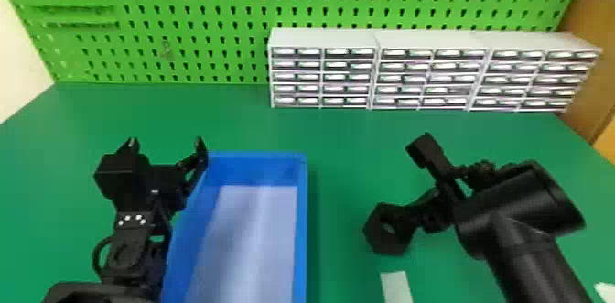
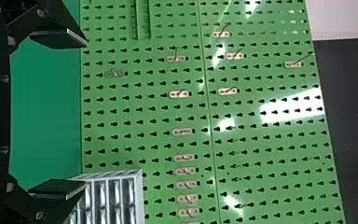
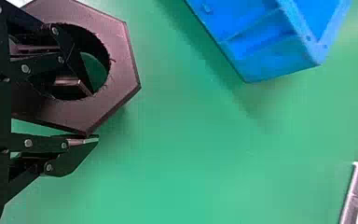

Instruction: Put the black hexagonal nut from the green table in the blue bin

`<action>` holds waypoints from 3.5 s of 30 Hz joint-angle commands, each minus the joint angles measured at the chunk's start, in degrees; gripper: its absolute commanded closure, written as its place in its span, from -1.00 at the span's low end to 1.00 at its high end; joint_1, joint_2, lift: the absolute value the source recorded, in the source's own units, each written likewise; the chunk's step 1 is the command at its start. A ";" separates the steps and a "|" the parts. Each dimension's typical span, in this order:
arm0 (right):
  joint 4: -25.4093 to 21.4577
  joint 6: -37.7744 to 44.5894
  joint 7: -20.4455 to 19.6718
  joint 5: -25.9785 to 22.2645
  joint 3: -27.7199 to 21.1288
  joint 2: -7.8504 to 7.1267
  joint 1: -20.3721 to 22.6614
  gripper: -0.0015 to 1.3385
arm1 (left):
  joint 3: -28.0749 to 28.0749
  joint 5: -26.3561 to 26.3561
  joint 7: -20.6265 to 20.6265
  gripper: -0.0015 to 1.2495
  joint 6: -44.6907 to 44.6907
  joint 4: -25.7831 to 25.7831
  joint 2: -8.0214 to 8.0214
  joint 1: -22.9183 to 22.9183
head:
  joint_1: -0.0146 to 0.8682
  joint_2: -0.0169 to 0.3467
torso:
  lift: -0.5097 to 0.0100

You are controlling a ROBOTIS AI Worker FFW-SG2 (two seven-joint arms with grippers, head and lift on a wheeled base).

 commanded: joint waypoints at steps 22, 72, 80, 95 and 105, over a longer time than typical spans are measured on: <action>-12.98 0.02 -5.01 -8.62 -5.49 0.19 1.62 0.55 | -0.22 -0.04 0.00 -0.67 0.00 0.20 0.00 0.00 | 0.52 -0.59 | 0.59; -19.66 3.98 -16.34 -39.47 14.72 -2.54 -3.30 0.56 | 0.31 -0.04 0.09 -0.67 -0.18 0.20 0.00 -0.53 | 0.52 -0.59 | 0.59; -18.69 3.45 -17.84 -42.81 17.09 -2.97 -4.09 0.56 | 0.49 -0.13 0.09 -0.67 -0.27 0.20 0.00 -0.70 | 0.52 -0.59 | 0.59; -16.14 1.43 -21.44 -51.16 24.30 -4.29 -6.37 0.56 | 0.66 -0.22 0.09 -0.67 -0.27 0.20 0.00 -0.97 | 0.52 -0.59 | 0.59; -15.53 1.96 -21.44 -52.48 24.13 -4.38 -6.37 -0.19 | 0.84 -0.30 0.09 -0.67 -0.27 0.20 0.00 -1.06 | 0.52 -0.59 | 0.59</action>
